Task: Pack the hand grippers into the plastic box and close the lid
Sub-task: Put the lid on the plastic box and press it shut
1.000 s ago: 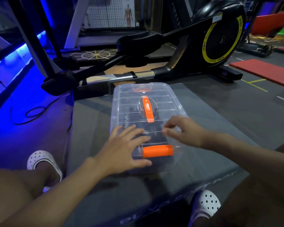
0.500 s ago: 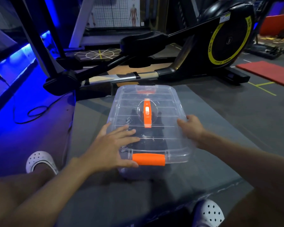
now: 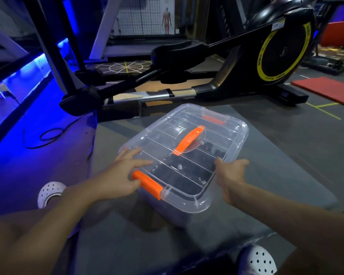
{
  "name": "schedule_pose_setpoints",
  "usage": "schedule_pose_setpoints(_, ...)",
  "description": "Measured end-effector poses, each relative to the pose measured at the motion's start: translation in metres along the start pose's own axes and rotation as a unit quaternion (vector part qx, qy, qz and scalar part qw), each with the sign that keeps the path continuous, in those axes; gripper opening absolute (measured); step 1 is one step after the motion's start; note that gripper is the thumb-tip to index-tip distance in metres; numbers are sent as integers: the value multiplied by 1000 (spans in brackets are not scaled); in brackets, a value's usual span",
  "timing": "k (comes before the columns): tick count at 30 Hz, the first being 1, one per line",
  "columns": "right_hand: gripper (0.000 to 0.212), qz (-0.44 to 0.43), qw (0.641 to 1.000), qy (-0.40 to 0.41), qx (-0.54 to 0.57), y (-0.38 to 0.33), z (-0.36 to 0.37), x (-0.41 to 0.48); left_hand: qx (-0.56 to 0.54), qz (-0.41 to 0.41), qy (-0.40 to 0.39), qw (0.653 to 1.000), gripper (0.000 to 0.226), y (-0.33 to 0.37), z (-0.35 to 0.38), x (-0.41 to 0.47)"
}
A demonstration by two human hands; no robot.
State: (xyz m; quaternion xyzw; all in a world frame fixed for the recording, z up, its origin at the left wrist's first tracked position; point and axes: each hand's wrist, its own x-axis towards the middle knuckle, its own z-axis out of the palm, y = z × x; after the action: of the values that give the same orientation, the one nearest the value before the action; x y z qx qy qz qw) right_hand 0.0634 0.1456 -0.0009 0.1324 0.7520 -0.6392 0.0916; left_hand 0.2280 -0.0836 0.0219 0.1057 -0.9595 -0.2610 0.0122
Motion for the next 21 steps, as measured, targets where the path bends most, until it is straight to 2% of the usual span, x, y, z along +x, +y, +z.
schedule_pose_setpoints(2,41,-66,995,26,-65,-9,0,21,-77,-25,48,996,70,18,13,-1)
schedule_pose_setpoints(4,43,-95,988,41,-114,-23,-5,49,-116,-57,105,986,65,36,33,5)
schedule_pose_setpoints(7,61,-102,980,39,-167,-44,-10,96,-66,-98,188,975,64,55,56,14)
schedule_pose_setpoints(10,61,-132,969,28,-209,-58,-8,129,-38,-124,244,961,54,57,62,19)
schedule_pose_setpoints(14,55,-181,961,-21,-209,-71,0,160,-30,-136,261,955,54,53,61,24)
schedule_pose_setpoints(19,48,-175,968,-1,-181,-69,3,176,-38,-104,266,958,60,34,51,34)
schedule_pose_setpoints(21,44,-182,965,10,-188,-67,1,167,-54,-79,245,965,60,20,42,41)
